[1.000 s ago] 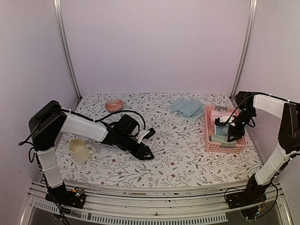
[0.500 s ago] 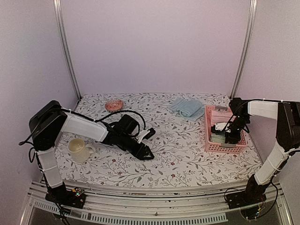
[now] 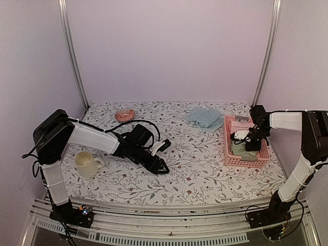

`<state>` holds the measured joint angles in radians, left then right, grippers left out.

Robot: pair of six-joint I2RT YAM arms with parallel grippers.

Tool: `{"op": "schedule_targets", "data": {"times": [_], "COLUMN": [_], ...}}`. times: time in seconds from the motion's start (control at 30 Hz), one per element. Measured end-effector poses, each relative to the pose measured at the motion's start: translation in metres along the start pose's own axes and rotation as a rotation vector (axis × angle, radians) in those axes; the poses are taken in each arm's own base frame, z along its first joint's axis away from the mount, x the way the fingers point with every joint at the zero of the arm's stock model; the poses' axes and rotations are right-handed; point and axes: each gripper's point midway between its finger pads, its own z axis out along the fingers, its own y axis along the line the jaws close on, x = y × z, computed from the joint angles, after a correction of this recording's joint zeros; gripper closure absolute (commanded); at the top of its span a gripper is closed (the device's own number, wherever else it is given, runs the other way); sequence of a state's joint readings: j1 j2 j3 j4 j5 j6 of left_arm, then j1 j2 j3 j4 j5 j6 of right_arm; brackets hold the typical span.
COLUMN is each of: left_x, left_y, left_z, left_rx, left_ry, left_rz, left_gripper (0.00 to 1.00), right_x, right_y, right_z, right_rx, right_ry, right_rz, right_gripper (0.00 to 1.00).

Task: Roll the towels
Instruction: Adjust the towel in the bin.

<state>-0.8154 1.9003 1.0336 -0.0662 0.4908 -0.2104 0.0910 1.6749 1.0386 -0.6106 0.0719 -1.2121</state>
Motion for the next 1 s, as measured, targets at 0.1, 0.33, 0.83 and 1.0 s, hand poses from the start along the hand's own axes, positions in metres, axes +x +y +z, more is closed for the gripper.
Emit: {"op": "schedule_targets", "data": {"times": [0.1, 0.33, 0.83, 1.0], "left_x": [0.000, 0.002, 0.006, 0.006], "left_y": [0.000, 0.001, 0.001, 0.001], "left_z": [0.000, 0.000, -0.001, -0.001], "left_rx": [0.000, -0.002, -0.004, -0.007], "left_ry": [0.000, 0.003, 0.007, 0.007], "left_rz": [0.000, -0.002, -0.005, -0.005], "left_gripper": [0.48, 0.48, 0.48, 0.48], "right_x": [0.001, 0.005, 0.007, 0.010], "right_y": [-0.008, -0.028, -0.034, -0.031], "right_z": [0.002, 0.008, 0.001, -0.020], "right_rx": [0.038, 0.114, 0.135, 0.131], "right_ry": [0.010, 0.018, 0.015, 0.012], "right_rz": [0.006, 0.047, 0.087, 0.103], "right_gripper": [0.62, 0.60, 0.39, 0.37]}}
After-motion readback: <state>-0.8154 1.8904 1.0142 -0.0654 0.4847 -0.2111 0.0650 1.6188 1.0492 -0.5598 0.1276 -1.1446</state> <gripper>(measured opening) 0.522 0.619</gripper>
